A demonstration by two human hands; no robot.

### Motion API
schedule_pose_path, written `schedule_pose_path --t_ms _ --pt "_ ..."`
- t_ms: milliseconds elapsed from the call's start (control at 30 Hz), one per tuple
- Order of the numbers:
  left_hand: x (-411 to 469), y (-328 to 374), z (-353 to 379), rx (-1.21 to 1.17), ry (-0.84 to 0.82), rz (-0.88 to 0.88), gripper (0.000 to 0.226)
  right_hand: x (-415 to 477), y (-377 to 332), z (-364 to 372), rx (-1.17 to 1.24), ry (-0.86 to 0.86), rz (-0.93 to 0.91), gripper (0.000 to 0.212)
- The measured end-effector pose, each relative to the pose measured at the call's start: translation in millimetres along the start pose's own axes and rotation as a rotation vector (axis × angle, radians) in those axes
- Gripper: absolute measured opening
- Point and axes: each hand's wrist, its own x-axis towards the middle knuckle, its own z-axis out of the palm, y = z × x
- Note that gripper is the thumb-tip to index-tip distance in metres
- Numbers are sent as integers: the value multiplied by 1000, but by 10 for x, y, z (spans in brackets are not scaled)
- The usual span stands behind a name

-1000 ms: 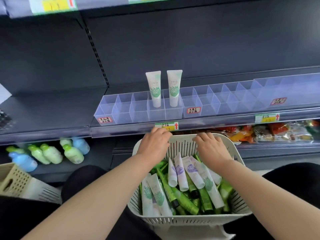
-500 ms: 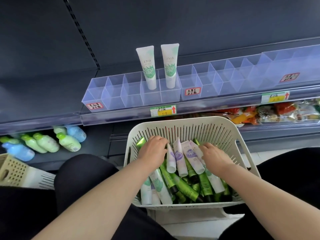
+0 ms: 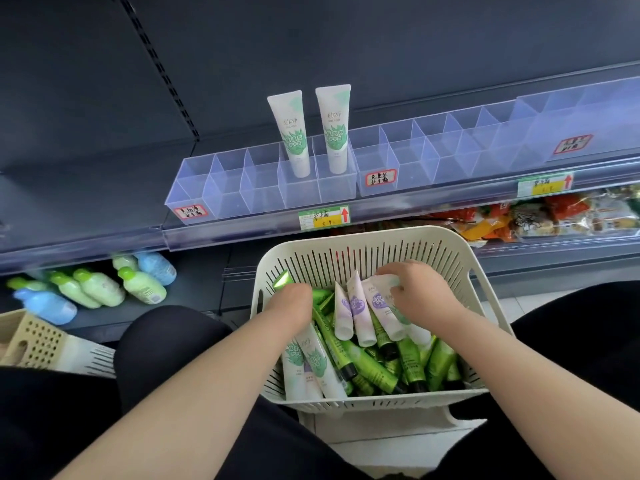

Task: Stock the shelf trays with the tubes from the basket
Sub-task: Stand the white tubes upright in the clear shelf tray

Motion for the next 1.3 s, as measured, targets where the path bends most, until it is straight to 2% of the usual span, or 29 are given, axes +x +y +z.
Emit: schedule_pose_path --t_ms 167,267,367,500,600,867,1167,1300 --pt "-31 -16 59 27 -70 -10 27 9 -155 -97 72 87 -85 33" --pt "-37 -37 112 23 -95 -32 27 9 -149 -51 140 48 -78 26" --pt "-31 -49 71 -36 -112 -17 17 0 -110 22 132 38 -65 23" --pt "-44 -60 -8 -240 -190 32 20 0 -89 54 13 11 -68 21" --pt "-92 -27 -15 -425 -199 42 12 -13 -111 30 -32 5 -61 21" --pt "-198 6 -324 -541 215 11 14 -67 -269 -158 -49 26 -113 30" --pt "-493 -149 -1093 -643 685 -7 11 50 -879 -731 -16 213 -238 29" --pt "-644 -294 -1429 -713 828 -40 17 235 -1223 -922 1 288 -301 28"
